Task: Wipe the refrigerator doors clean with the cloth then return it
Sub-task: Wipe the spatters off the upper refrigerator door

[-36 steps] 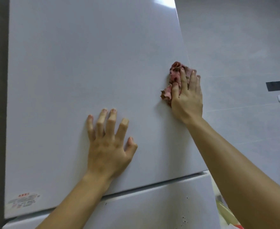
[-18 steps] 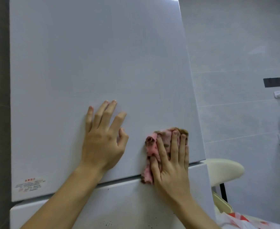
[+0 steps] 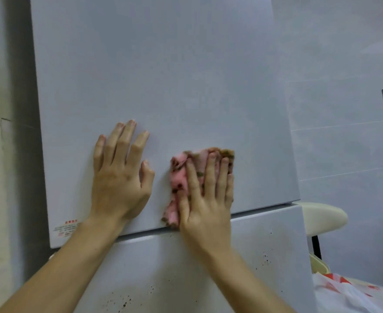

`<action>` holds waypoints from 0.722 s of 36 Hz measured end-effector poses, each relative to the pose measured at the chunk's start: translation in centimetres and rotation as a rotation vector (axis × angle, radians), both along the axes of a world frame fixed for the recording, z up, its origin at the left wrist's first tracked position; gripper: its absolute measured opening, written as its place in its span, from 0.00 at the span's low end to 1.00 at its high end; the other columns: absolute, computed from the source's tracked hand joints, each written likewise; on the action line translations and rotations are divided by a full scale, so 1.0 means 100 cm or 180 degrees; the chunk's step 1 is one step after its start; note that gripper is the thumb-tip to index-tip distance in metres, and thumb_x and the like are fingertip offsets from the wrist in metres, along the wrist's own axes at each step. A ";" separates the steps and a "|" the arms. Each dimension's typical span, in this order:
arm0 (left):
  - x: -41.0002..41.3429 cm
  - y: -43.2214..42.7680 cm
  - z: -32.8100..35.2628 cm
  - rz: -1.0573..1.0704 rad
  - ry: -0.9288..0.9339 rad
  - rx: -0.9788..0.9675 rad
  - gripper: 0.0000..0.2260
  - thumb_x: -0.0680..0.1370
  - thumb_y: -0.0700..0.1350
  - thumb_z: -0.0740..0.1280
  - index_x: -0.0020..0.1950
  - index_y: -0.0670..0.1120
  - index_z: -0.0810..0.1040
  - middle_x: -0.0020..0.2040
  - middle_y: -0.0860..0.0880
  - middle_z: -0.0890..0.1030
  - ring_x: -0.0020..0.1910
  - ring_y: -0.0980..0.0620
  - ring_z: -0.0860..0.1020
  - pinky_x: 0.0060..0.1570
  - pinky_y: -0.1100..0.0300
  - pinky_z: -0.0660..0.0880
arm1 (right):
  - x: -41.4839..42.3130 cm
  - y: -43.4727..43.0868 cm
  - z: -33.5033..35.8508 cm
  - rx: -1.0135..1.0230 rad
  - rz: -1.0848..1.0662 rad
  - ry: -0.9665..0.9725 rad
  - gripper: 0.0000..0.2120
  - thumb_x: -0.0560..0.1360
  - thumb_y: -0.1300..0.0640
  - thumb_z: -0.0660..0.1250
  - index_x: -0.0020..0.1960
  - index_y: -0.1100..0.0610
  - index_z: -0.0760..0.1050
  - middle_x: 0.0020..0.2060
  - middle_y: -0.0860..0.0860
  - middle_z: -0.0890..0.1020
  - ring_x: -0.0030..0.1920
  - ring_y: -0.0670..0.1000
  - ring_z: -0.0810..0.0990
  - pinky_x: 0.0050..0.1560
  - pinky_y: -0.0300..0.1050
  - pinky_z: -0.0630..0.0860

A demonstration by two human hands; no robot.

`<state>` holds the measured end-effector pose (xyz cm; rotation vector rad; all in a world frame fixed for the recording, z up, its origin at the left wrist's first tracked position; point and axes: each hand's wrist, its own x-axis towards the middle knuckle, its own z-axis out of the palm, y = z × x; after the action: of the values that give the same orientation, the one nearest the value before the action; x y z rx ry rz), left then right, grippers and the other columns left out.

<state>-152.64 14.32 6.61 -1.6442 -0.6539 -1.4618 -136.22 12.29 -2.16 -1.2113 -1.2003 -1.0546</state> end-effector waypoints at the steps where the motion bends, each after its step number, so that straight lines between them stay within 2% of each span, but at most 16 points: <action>1: 0.000 0.000 -0.001 -0.0012 -0.0012 0.0009 0.26 0.79 0.46 0.59 0.77 0.42 0.71 0.80 0.39 0.68 0.81 0.39 0.63 0.82 0.43 0.51 | -0.006 0.003 -0.008 -0.0009 -0.0016 -0.0157 0.28 0.87 0.45 0.55 0.84 0.54 0.59 0.84 0.62 0.55 0.84 0.66 0.51 0.81 0.67 0.54; 4: -0.004 0.001 -0.008 0.0006 -0.0009 -0.0001 0.26 0.79 0.46 0.59 0.77 0.42 0.71 0.80 0.39 0.67 0.81 0.39 0.62 0.82 0.43 0.50 | -0.007 0.002 -0.020 -0.0077 0.0013 -0.0489 0.28 0.87 0.46 0.55 0.84 0.53 0.58 0.84 0.58 0.55 0.84 0.61 0.52 0.82 0.64 0.55; 8: -0.009 -0.001 -0.014 0.0032 0.0071 -0.0065 0.25 0.80 0.45 0.60 0.77 0.42 0.72 0.81 0.39 0.67 0.81 0.38 0.62 0.82 0.42 0.52 | 0.027 -0.012 -0.009 -0.0054 0.0069 -0.0860 0.25 0.87 0.53 0.53 0.83 0.58 0.60 0.83 0.55 0.60 0.84 0.58 0.56 0.82 0.60 0.59; 10: -0.012 -0.003 -0.012 0.0023 0.0085 -0.0125 0.24 0.81 0.46 0.59 0.77 0.42 0.72 0.81 0.39 0.67 0.81 0.39 0.62 0.82 0.42 0.52 | 0.053 -0.019 0.004 -0.0085 -0.0017 -0.0507 0.26 0.86 0.54 0.52 0.83 0.61 0.59 0.83 0.57 0.58 0.84 0.60 0.55 0.82 0.62 0.58; 13: -0.022 -0.003 -0.011 0.0105 0.0047 -0.0085 0.23 0.82 0.45 0.59 0.77 0.42 0.72 0.80 0.39 0.68 0.81 0.38 0.63 0.82 0.41 0.54 | 0.078 -0.025 0.025 -0.0266 -0.0061 0.0565 0.30 0.85 0.49 0.45 0.84 0.59 0.50 0.84 0.58 0.49 0.85 0.58 0.45 0.84 0.60 0.46; 15: -0.033 0.001 -0.011 0.0229 -0.0096 -0.0004 0.23 0.82 0.44 0.60 0.77 0.43 0.74 0.80 0.39 0.68 0.80 0.37 0.63 0.81 0.40 0.54 | 0.073 -0.021 0.032 -0.0246 -0.0015 0.0883 0.31 0.85 0.47 0.44 0.84 0.57 0.46 0.85 0.58 0.46 0.85 0.57 0.41 0.84 0.58 0.40; 18: -0.051 0.006 -0.016 0.0317 -0.0292 0.0014 0.22 0.83 0.44 0.59 0.78 0.45 0.73 0.80 0.39 0.68 0.80 0.37 0.63 0.81 0.39 0.54 | 0.045 -0.011 0.037 -0.0141 -0.0107 0.1119 0.31 0.85 0.45 0.44 0.85 0.56 0.45 0.84 0.60 0.44 0.84 0.60 0.40 0.84 0.59 0.38; 22: -0.070 0.011 -0.026 0.0303 -0.0263 -0.0024 0.23 0.83 0.44 0.58 0.79 0.45 0.72 0.81 0.40 0.67 0.81 0.39 0.62 0.82 0.40 0.54 | -0.006 0.001 0.034 0.0050 0.0040 0.0860 0.29 0.87 0.46 0.48 0.85 0.53 0.47 0.85 0.60 0.46 0.85 0.60 0.43 0.84 0.61 0.41; 26: -0.079 0.012 -0.033 0.0266 -0.0243 -0.0046 0.24 0.83 0.44 0.58 0.80 0.44 0.71 0.81 0.39 0.66 0.82 0.39 0.62 0.82 0.41 0.54 | -0.067 0.009 0.023 0.0224 0.0120 0.0218 0.28 0.87 0.49 0.52 0.84 0.57 0.56 0.84 0.60 0.53 0.84 0.61 0.50 0.84 0.62 0.48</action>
<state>-160.55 15.49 3.31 -1.5595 -0.7681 -1.4682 -142.95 13.24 0.19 -1.1569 -1.1202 -1.0114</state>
